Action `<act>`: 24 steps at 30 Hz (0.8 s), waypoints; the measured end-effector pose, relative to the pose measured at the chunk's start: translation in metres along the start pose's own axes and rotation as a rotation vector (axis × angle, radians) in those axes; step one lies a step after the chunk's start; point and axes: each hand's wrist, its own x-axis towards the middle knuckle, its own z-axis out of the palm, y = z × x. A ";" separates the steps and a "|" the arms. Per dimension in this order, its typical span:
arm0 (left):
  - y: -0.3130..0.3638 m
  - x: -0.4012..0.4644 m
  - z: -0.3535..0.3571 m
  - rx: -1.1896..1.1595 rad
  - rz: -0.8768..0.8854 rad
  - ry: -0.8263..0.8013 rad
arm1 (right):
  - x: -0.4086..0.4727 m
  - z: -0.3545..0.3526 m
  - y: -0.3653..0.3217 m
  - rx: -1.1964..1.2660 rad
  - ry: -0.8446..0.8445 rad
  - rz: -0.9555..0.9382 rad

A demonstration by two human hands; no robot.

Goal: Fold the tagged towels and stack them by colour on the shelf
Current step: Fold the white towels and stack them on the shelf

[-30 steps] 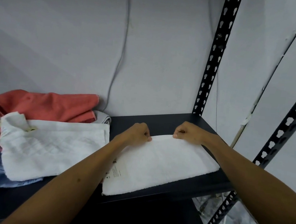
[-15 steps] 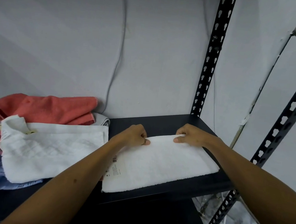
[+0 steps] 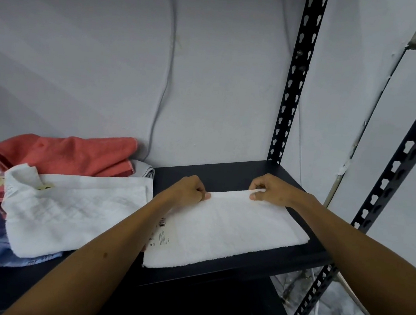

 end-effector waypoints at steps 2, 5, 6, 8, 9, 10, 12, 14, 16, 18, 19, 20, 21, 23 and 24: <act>-0.002 0.000 0.003 -0.040 -0.001 0.023 | 0.000 -0.002 0.003 0.031 0.024 0.009; -0.004 -0.001 0.007 -0.037 -0.006 0.054 | -0.005 -0.011 0.009 0.107 0.028 0.069; -0.004 -0.002 0.008 -0.035 -0.008 0.061 | -0.007 -0.013 0.011 0.141 0.053 0.095; -0.004 -0.002 0.010 -0.040 -0.014 0.085 | -0.011 -0.014 0.013 0.217 0.140 0.133; -0.004 -0.002 0.011 -0.045 -0.019 0.101 | -0.011 -0.012 0.014 0.245 0.173 0.145; -0.003 -0.002 0.012 -0.050 -0.024 0.118 | -0.011 -0.009 0.016 0.263 0.194 0.156; 0.000 -0.001 0.014 -0.049 -0.035 0.148 | -0.009 -0.005 0.020 0.244 0.220 0.181; 0.003 -0.002 0.017 -0.010 -0.050 0.175 | -0.007 -0.005 0.020 0.229 0.236 0.195; 0.005 -0.003 0.021 0.051 -0.068 0.208 | -0.008 -0.002 0.019 0.212 0.267 0.167; 0.005 -0.004 0.026 0.116 -0.066 0.252 | -0.009 0.004 0.017 0.079 0.334 0.135; 0.006 -0.006 0.028 0.151 -0.061 0.279 | -0.009 0.008 0.017 -0.051 0.377 0.143; 0.006 -0.007 0.030 0.197 -0.049 0.308 | -0.009 0.012 0.016 -0.202 0.425 0.179; 0.007 -0.008 0.032 0.258 -0.031 0.344 | -0.009 0.015 0.012 -0.348 0.475 0.220; 0.009 -0.009 0.035 0.406 0.010 0.442 | -0.011 0.026 0.000 -0.612 0.563 0.220; 0.010 -0.009 0.036 0.492 0.026 0.480 | -0.012 0.033 -0.006 -0.690 0.589 0.182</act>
